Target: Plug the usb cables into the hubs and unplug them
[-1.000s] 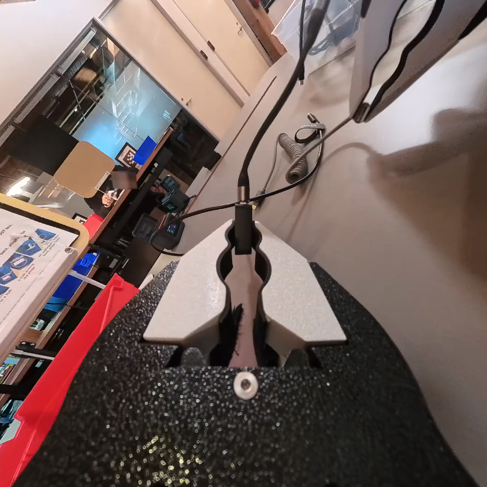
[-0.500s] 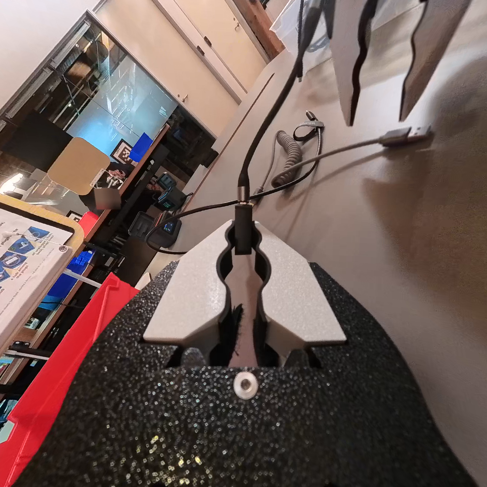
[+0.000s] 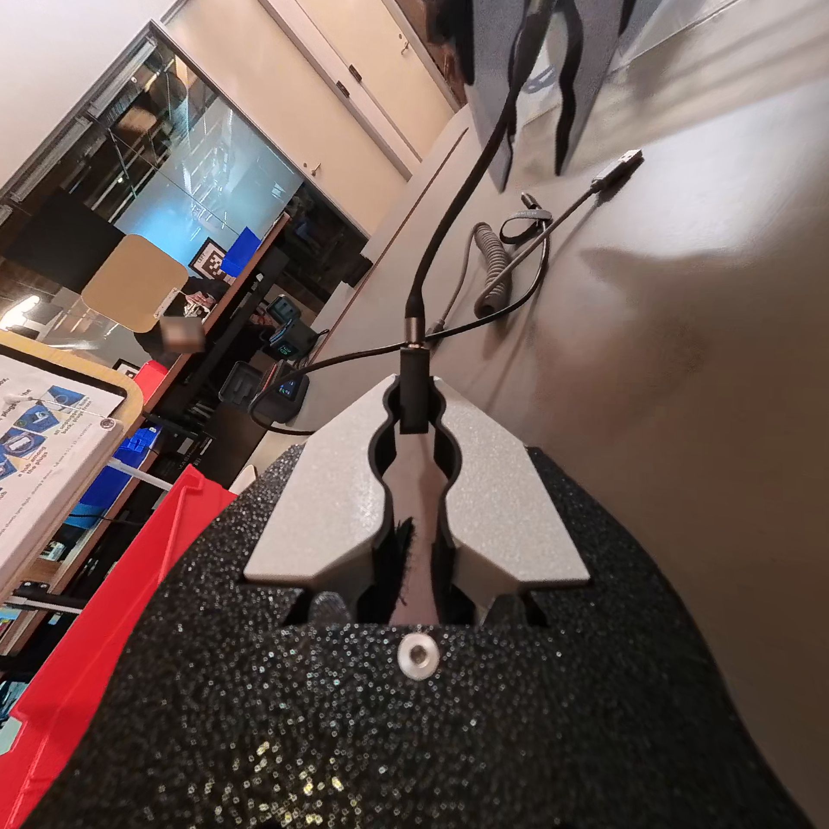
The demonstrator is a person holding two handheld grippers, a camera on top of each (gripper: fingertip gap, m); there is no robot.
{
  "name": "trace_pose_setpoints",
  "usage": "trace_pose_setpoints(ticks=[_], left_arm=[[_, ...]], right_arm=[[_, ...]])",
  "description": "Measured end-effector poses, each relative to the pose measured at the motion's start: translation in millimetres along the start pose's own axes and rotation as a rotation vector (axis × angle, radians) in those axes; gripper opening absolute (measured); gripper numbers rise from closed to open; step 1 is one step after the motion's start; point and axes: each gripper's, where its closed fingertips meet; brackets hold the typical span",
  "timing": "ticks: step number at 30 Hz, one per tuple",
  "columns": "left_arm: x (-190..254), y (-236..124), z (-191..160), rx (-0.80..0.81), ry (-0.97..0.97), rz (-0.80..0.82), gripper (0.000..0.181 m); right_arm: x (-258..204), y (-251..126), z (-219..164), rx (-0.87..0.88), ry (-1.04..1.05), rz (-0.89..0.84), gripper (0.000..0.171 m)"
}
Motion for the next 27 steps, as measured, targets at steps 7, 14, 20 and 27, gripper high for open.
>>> trace_pose_setpoints(ticks=[7,14,20,27], left_arm=[[0,-1,-1,0.003,0.005,0.001,0.008],[2,-1,-2,-0.008,0.03,-0.001,0.008],[1,1,-4,-0.012,0.026,0.009,0.008],[7,8,-1,-0.003,0.023,0.003,0.008]], right_arm=[[-15,20,-5,-0.021,-0.713,-0.108,0.052],[-36,21,7,0.117,-0.994,0.002,0.055],[-39,23,10,0.188,-1.011,0.105,0.012],[-44,12,59,0.246,-0.242,0.309,0.002]])
Point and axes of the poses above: each gripper's, where its closed fingertips meet, y out along the fingers, z out of its top, x = y × z across the jaws, and after that the axes turned 4 degrees about y, right-handed
